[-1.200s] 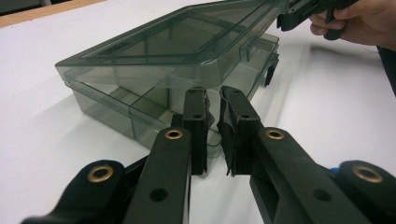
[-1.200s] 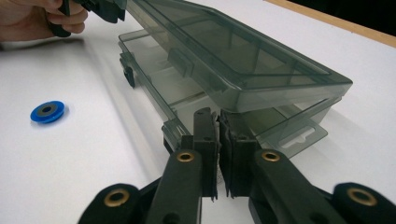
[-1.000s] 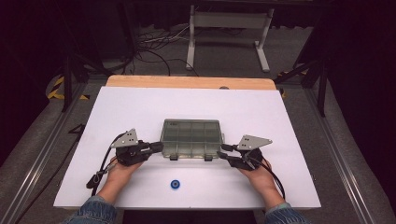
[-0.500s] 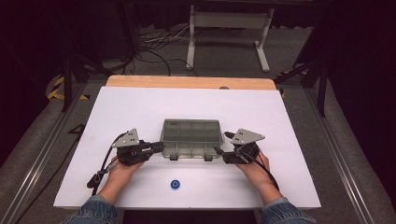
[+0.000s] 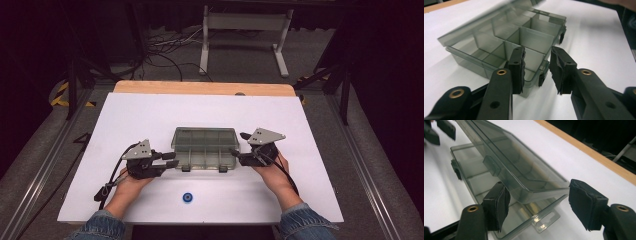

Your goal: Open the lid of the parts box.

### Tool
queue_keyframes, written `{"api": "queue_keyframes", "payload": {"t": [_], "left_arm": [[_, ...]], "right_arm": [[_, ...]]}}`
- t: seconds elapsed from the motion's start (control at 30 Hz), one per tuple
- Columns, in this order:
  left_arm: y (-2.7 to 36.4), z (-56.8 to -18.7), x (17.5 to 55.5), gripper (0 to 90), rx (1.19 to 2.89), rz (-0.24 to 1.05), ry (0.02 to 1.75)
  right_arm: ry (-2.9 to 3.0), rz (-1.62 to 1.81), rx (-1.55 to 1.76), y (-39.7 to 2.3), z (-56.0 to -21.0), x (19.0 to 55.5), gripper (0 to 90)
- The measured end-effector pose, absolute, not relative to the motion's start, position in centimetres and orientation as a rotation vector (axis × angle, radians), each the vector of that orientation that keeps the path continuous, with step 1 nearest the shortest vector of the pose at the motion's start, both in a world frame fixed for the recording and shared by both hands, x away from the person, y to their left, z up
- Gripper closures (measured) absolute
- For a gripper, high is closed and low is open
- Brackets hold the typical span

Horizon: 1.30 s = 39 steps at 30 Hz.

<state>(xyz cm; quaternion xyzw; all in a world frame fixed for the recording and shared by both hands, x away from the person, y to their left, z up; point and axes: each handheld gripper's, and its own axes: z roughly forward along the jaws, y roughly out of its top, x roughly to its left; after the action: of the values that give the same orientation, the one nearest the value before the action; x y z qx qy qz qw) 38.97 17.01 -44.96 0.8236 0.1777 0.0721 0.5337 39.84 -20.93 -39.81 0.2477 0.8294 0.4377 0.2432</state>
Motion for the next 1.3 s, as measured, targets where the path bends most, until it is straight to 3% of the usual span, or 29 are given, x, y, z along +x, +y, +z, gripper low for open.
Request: {"api": "queue_keyframes", "payload": {"t": [0.77, 1.3], "left_arm": [[16.2, -45.4, 38.8, 60.6, 2.051, 0.163, 0.397], [16.2, -45.5, 38.9, 59.6, 2.046, 0.154, 0.397]], "right_arm": [[2.226, 1.262, 0.739, -21.3, -37.3, 43.3, 40.0], [2.201, 1.278, 0.750, -20.7, -37.4, 45.8, 53.9]]}}
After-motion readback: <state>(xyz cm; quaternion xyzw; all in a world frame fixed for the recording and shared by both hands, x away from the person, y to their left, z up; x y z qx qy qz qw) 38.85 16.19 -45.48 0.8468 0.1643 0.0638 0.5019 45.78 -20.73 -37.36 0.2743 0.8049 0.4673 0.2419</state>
